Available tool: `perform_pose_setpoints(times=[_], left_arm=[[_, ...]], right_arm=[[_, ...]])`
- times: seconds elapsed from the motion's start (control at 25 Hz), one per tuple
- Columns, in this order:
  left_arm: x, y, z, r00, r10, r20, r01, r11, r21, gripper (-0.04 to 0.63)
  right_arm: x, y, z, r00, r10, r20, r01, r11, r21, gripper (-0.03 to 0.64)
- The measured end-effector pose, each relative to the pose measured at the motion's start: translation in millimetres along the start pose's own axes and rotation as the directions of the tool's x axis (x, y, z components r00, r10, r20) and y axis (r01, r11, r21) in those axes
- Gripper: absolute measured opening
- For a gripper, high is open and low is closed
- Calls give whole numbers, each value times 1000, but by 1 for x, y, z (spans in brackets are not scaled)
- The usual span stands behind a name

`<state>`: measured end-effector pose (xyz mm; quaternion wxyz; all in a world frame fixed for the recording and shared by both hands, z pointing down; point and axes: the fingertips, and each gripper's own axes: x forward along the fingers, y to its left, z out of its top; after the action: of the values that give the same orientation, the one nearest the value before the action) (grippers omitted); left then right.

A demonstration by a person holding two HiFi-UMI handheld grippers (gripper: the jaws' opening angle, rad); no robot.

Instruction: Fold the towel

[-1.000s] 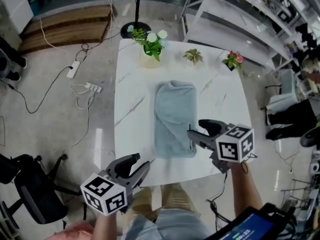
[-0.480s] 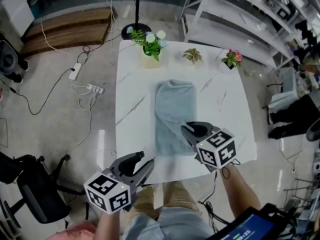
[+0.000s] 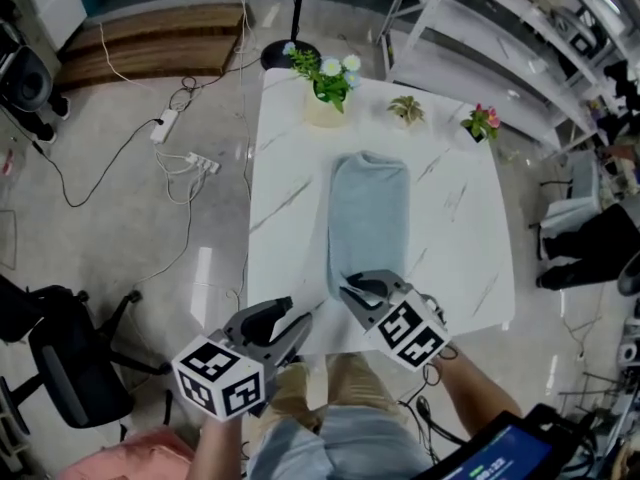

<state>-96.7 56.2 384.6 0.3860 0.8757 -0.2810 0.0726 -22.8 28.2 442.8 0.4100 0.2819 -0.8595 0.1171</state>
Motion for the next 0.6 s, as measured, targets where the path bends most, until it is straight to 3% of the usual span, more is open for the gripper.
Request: perform_pose_setpoints(times=[0.16,0.32,0.48,0.6], left_arm=[[-4,5,-8,1000,6,0,-6,1000,-14,160],[-5,11,-16,1000,14,-8,-15,999,-29,160],[-2,16,-20,1000,26,-12,-26,999,-34,160],[2,16,-14,1000,29,-10,-30,999,-26,160]], right_arm=[[21,15,-18,995,50,-84,-59,993,-100,51],[39,23,-32,985,107,-133,-121,988,-98,71],[45,41,-36,972,194,-134,-209,972,-108,205],[27,42,-23,975,201,-97,-211,972,-109,235]])
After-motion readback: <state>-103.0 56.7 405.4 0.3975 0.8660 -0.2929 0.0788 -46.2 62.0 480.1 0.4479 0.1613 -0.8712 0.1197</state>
